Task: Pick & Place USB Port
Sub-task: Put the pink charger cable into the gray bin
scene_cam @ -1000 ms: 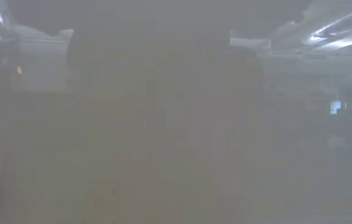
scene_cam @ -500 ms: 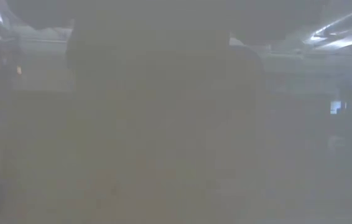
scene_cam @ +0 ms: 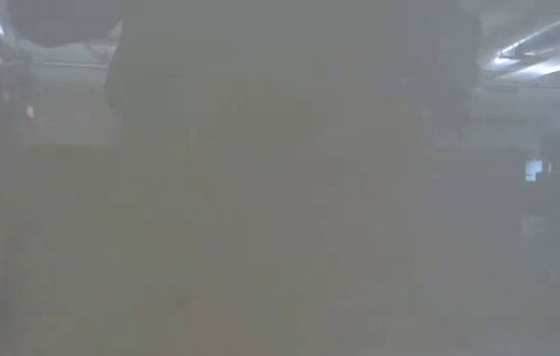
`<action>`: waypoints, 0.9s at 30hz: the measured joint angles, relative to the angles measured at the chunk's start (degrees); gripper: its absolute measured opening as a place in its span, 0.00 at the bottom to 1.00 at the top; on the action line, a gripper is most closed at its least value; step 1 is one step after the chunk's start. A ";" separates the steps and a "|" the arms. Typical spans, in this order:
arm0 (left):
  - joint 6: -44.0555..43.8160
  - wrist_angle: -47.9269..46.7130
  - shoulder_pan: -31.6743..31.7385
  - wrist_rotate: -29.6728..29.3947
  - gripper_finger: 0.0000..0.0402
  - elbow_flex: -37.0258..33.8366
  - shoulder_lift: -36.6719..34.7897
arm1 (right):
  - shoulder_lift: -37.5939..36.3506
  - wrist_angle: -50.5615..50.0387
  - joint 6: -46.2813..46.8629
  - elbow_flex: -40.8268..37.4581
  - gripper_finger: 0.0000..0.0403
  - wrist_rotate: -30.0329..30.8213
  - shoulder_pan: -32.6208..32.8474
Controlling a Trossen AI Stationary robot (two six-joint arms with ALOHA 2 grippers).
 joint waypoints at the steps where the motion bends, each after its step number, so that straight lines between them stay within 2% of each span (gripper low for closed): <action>1: -1.02 -3.74 0.00 -0.43 0.42 0.00 0.34 | 0.77 0.26 0.00 0.00 0.50 -0.40 -0.21; 4: -3.66 -13.37 0.00 -2.14 0.42 -0.04 1.58 | 2.43 1.32 -0.01 0.00 0.50 -2.53 -0.53; 7: -4.93 -17.48 -0.01 -2.89 0.42 -0.07 3.28 | 3.82 3.18 -0.01 0.01 0.50 -6.83 -0.73; 16: -2.98 -17.60 -0.09 -2.85 0.42 -0.07 8.38 | 6.78 5.99 -0.08 0.02 0.49 -10.43 -0.68; 23: -1.37 -17.39 -0.09 -2.81 0.42 -0.07 11.72 | 6.82 8.26 -1.42 0.13 0.47 -10.28 -2.51; 27: -0.98 -17.42 -0.08 -1.93 0.42 -0.07 13.31 | 10.74 7.98 -1.12 1.29 0.46 -10.79 -3.77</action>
